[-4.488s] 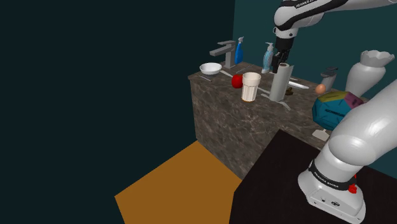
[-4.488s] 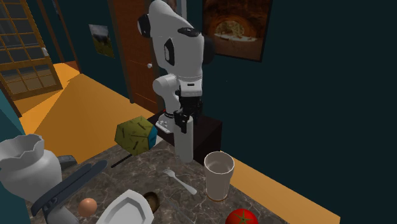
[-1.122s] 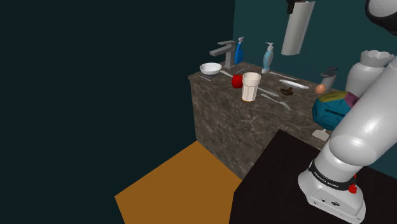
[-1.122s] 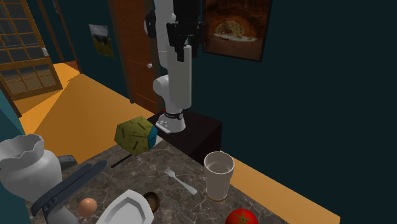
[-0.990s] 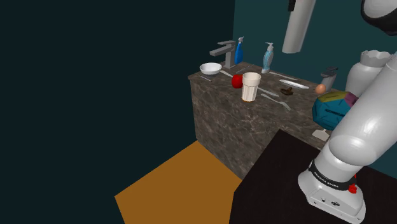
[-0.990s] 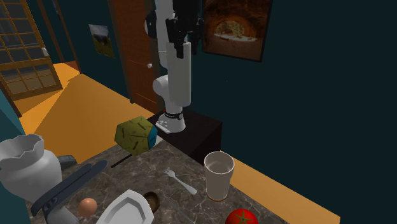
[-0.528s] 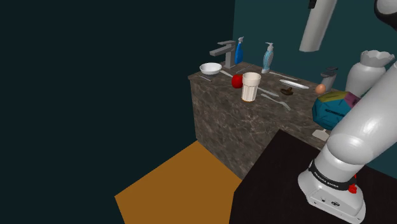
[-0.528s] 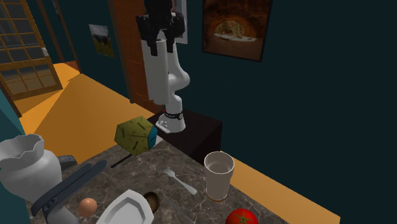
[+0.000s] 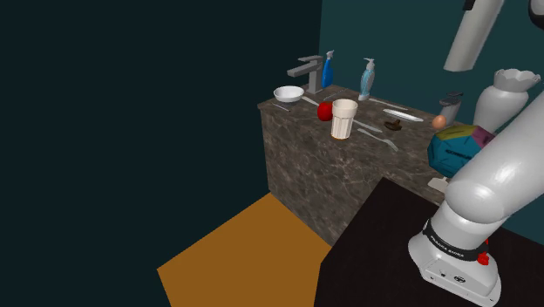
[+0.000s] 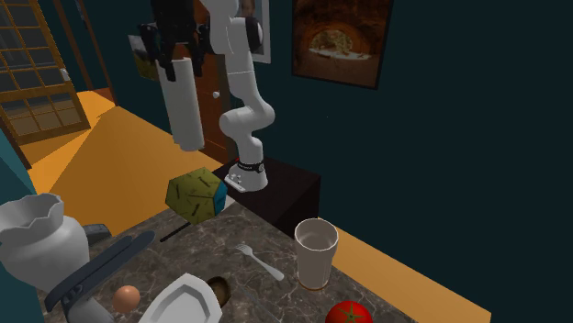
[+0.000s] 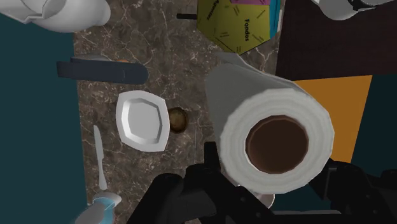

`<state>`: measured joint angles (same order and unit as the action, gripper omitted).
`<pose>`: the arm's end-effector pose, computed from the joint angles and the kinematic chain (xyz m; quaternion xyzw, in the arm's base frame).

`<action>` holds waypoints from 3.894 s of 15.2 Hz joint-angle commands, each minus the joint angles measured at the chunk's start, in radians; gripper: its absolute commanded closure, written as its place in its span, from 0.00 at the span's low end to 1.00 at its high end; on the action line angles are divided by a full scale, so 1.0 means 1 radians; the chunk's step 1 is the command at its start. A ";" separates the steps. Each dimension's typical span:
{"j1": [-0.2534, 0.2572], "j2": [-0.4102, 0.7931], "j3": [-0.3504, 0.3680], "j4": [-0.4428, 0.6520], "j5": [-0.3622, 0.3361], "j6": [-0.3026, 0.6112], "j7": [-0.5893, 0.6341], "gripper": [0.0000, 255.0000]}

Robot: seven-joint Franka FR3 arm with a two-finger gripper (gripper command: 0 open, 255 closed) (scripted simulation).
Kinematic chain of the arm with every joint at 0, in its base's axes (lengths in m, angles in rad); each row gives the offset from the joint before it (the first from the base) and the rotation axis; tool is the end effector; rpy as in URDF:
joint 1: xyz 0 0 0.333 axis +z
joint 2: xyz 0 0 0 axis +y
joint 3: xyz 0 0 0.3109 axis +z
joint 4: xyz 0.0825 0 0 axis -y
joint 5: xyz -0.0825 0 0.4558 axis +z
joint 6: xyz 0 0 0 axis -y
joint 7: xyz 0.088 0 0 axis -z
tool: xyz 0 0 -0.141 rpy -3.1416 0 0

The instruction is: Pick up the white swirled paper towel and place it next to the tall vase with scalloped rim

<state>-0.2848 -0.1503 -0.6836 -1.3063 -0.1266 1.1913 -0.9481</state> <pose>0.2505 -0.4663 0.7541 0.9995 -0.0309 -0.0094 0.0065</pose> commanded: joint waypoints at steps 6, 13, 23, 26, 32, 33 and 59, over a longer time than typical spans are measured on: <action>-0.074 0.047 -0.146 0.052 0.020 -0.002 -0.217 1.00; -0.243 0.250 -0.343 0.204 0.198 -0.025 -0.516 1.00; -0.741 0.566 -0.350 0.519 0.520 -0.128 -0.806 1.00; -0.609 0.496 -0.388 0.354 0.441 -0.030 -0.797 1.00; -0.446 0.387 -0.419 0.131 0.328 0.115 -0.757 1.00; -0.426 0.371 -0.421 0.100 0.313 0.136 -0.749 1.00; -0.253 0.130 -0.396 -0.427 0.089 0.545 -0.604 1.00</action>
<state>-0.5386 -0.0125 -1.0810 -1.7119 -0.0301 1.7186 -1.5557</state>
